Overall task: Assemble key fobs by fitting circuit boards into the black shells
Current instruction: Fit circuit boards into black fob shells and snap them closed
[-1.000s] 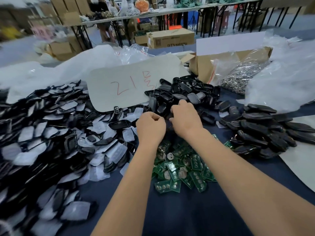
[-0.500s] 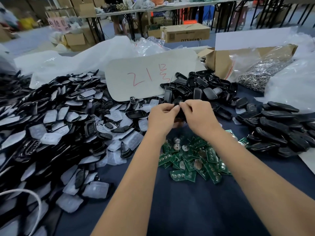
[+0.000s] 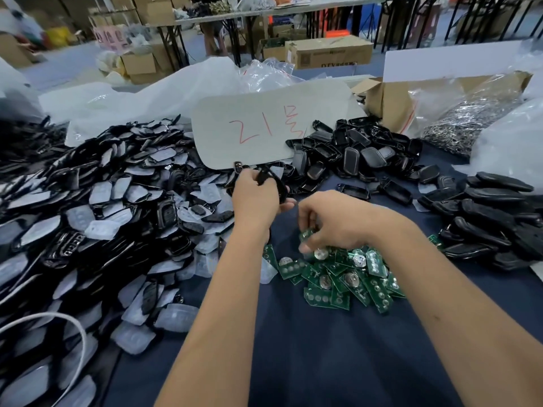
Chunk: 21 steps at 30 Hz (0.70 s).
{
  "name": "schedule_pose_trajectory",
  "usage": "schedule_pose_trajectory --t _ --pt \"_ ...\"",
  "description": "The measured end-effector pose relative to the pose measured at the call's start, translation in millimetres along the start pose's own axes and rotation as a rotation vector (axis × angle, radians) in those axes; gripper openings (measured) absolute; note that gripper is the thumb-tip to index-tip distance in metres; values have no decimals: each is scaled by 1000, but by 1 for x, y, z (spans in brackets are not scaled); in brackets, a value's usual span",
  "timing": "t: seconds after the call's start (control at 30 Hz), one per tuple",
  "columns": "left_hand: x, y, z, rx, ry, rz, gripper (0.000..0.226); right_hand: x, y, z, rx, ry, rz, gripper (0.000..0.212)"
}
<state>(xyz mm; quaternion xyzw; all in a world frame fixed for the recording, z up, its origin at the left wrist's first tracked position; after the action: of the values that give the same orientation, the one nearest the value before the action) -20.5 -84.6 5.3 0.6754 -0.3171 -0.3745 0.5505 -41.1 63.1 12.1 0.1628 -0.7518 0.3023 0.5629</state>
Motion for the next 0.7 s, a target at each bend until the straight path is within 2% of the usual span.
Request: schedule_pose_trajectory --t 0.13,0.23,0.43,0.57,0.7 --pt "-16 -17 -3 72 -96 -5 14 4 19 -5 -53 164 185 15" --pt "-22 -24 -5 40 -92 19 10 -2 36 -13 -84 252 346 5" --pt "-23 -31 -11 -100 -122 68 16 -13 58 -29 -30 391 693 16" --pt "-26 -32 -10 -122 -195 71 16 -14 61 -35 42 419 886 17" --pt "-30 -33 -10 -127 -245 62 17 -15 67 -35 15 509 1131 18"
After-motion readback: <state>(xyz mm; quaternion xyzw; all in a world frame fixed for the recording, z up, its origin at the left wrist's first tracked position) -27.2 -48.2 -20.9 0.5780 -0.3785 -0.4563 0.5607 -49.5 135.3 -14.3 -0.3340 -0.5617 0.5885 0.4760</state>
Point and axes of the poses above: each hand's wrist, its own z-axis towards the middle knuckle, its own x-axis out of the back of the hand, y = z × x, the point moved 4 cm from there along z, towards the middle knuckle, and after that the axes turned 10 degrees about -z, right-handed, at the moved point
